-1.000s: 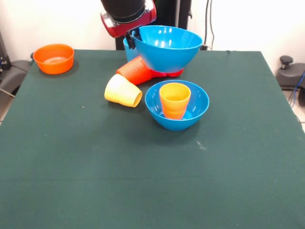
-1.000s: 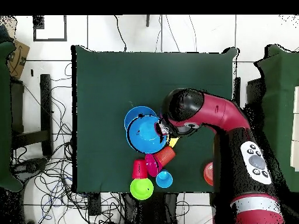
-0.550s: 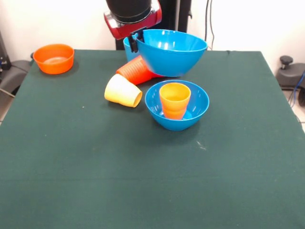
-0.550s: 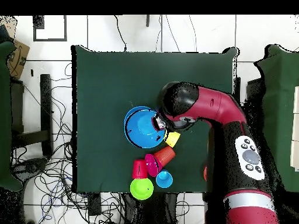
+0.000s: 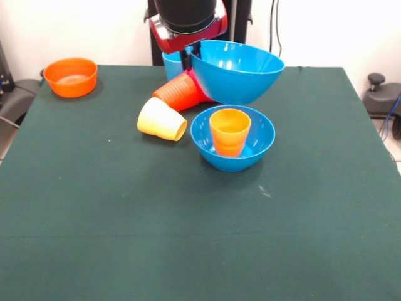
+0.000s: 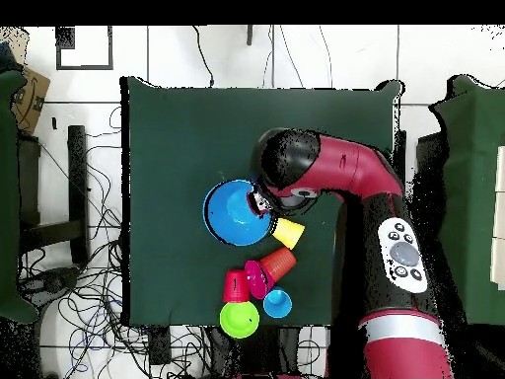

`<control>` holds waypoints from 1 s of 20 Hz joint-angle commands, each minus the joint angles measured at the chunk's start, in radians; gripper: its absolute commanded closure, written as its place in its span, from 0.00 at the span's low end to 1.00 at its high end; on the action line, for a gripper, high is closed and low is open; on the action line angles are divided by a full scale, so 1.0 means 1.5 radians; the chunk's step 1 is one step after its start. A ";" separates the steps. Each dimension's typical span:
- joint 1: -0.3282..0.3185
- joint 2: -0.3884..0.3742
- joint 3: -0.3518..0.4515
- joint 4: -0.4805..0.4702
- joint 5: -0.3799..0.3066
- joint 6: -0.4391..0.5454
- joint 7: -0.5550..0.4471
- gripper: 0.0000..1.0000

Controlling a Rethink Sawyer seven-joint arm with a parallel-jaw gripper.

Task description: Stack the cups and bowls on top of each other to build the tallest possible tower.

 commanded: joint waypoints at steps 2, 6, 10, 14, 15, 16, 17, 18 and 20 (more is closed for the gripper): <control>0.017 0.038 0.005 -0.043 -0.003 0.033 0.113 1.00; 0.016 0.043 0.006 -0.052 -0.009 0.038 0.107 1.00; 0.016 0.044 0.004 -0.053 -0.014 0.032 0.103 1.00; 0.019 0.046 0.003 -0.056 -0.009 0.027 0.110 1.00; 0.020 0.046 0.003 -0.056 -0.007 0.028 0.112 1.00; 0.020 0.046 0.003 -0.055 -0.005 0.029 0.113 1.00; 0.020 0.048 0.003 -0.058 -0.002 0.034 0.115 1.00; 0.020 0.048 0.004 -0.057 0.001 0.036 0.119 1.00; 0.018 0.048 0.004 -0.056 0.007 0.041 0.122 1.00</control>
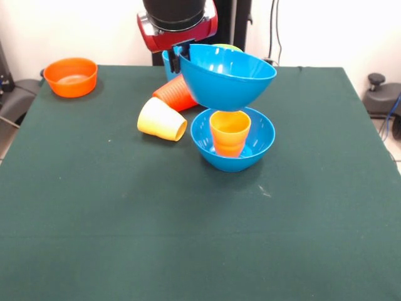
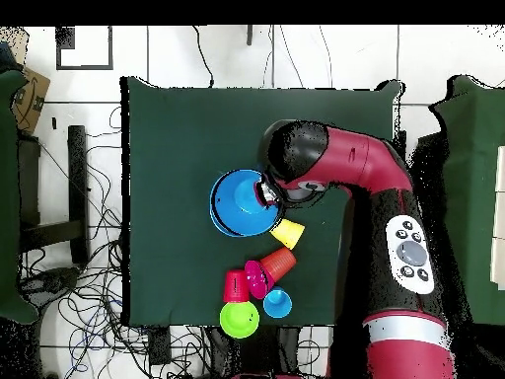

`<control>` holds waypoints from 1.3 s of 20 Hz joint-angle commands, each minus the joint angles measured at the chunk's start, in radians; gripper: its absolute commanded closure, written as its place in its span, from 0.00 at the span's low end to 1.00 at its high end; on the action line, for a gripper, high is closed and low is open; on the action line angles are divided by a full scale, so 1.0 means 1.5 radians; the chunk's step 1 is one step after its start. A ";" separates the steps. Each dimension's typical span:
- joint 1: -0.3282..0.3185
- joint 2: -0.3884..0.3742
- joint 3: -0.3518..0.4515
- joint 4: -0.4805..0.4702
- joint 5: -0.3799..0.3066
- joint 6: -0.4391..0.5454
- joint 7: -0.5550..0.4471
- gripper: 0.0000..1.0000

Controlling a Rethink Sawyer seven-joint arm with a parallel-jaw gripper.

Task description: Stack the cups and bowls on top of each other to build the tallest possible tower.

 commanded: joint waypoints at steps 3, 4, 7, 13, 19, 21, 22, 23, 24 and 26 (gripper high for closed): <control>0.014 0.045 0.021 -0.021 0.011 0.048 0.098 1.00; 0.015 0.043 0.020 -0.016 0.012 0.045 0.099 1.00; 0.016 0.043 0.018 -0.008 0.017 0.039 0.110 1.00; 0.019 0.041 0.014 0.016 0.023 0.015 0.119 1.00; 0.017 0.034 0.014 0.032 0.021 -0.013 0.111 1.00; 0.017 0.033 0.015 0.034 0.020 -0.021 0.110 1.00; 0.016 0.032 0.016 0.035 0.021 -0.026 0.109 1.00; 0.016 0.030 0.017 0.035 0.021 -0.031 0.108 1.00; 0.016 0.029 0.017 0.036 0.021 -0.034 0.108 1.00; 0.015 0.029 0.018 0.040 0.023 -0.042 0.109 1.00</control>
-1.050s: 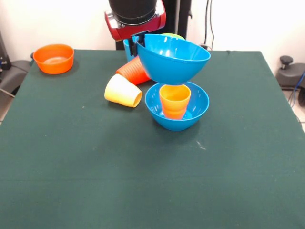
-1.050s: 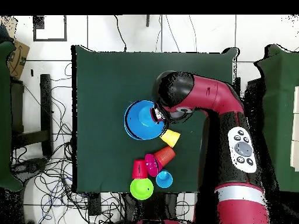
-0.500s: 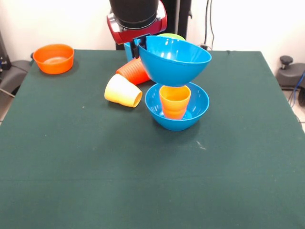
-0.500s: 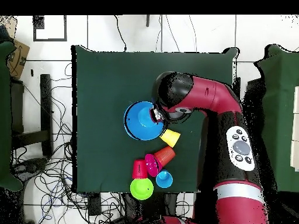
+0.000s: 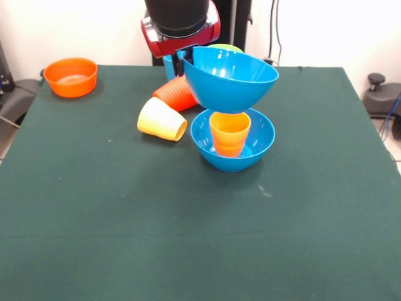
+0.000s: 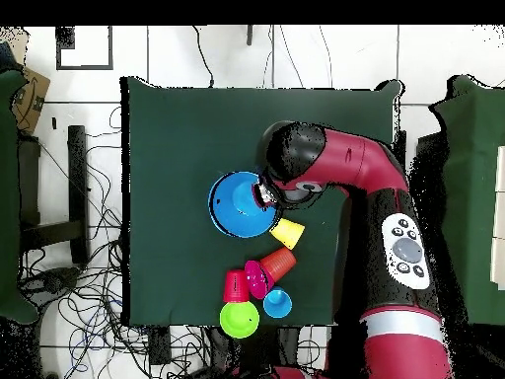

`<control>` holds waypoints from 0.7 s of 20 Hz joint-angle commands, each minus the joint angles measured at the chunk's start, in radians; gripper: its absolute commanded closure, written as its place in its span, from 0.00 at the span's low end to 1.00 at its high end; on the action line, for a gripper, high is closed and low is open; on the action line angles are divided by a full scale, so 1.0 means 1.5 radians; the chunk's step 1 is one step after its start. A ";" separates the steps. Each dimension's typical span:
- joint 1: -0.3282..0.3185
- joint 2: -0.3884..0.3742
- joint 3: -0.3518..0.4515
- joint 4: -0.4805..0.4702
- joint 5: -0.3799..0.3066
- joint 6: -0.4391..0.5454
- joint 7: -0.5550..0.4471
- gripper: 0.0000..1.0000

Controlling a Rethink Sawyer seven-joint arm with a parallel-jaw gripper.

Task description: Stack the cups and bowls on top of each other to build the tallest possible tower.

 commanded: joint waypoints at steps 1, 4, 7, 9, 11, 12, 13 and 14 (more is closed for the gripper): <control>0.012 0.017 0.019 0.043 0.018 -0.047 0.109 1.00; 0.014 0.018 0.016 0.050 0.014 -0.058 0.113 1.00; 0.016 0.019 0.015 0.054 0.012 -0.071 0.116 1.00; 0.018 0.025 0.013 0.045 0.010 -0.073 0.121 1.00; 0.020 0.031 0.012 0.039 0.008 -0.082 0.126 1.00; 0.021 0.033 0.012 0.037 0.007 -0.084 0.127 1.00; 0.022 0.035 0.011 0.036 0.006 -0.086 0.128 1.00; 0.023 0.036 0.010 0.036 0.006 -0.091 0.130 1.00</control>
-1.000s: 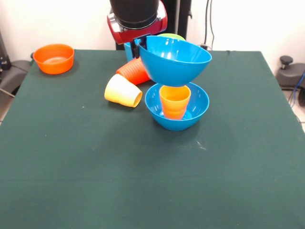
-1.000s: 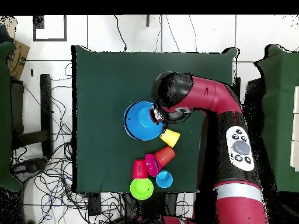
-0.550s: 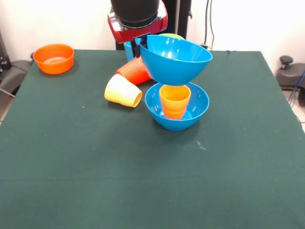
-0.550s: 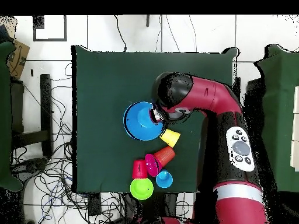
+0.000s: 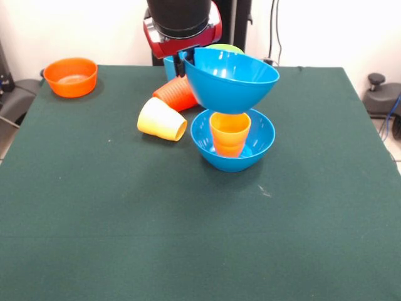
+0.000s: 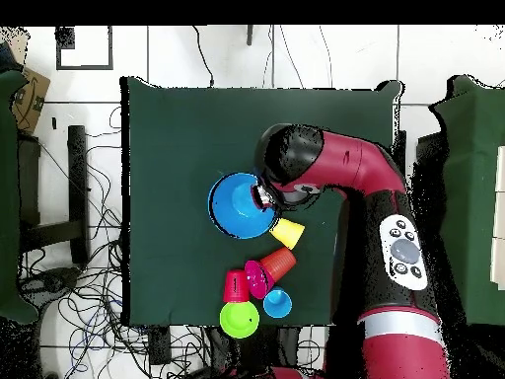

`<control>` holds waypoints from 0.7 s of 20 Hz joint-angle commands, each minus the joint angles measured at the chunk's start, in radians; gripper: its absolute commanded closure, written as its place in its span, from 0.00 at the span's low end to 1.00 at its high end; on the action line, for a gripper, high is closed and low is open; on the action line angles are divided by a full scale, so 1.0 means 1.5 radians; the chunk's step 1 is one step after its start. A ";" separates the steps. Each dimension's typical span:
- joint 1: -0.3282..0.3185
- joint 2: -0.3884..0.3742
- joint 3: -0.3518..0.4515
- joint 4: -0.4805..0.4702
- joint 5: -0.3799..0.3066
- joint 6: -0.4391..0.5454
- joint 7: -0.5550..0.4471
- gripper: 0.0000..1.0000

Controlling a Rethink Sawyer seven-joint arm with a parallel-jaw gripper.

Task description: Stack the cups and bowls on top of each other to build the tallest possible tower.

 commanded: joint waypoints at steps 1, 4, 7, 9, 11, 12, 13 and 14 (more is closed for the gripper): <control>0.020 0.038 0.013 0.028 0.005 -0.078 0.130 1.00; 0.023 0.044 0.010 0.032 0.005 -0.097 0.134 1.00; 0.027 0.053 0.006 0.026 0.002 -0.109 0.138 1.00; 0.029 0.057 0.004 0.022 0.002 -0.115 0.140 1.00; 0.030 0.057 0.002 0.022 0.004 -0.116 0.138 1.00; 0.031 0.058 0.001 0.021 0.004 -0.117 0.138 1.00; 0.031 0.058 0.001 0.022 0.005 -0.118 0.137 1.00; 0.031 0.058 0.001 0.022 0.006 -0.118 0.136 1.00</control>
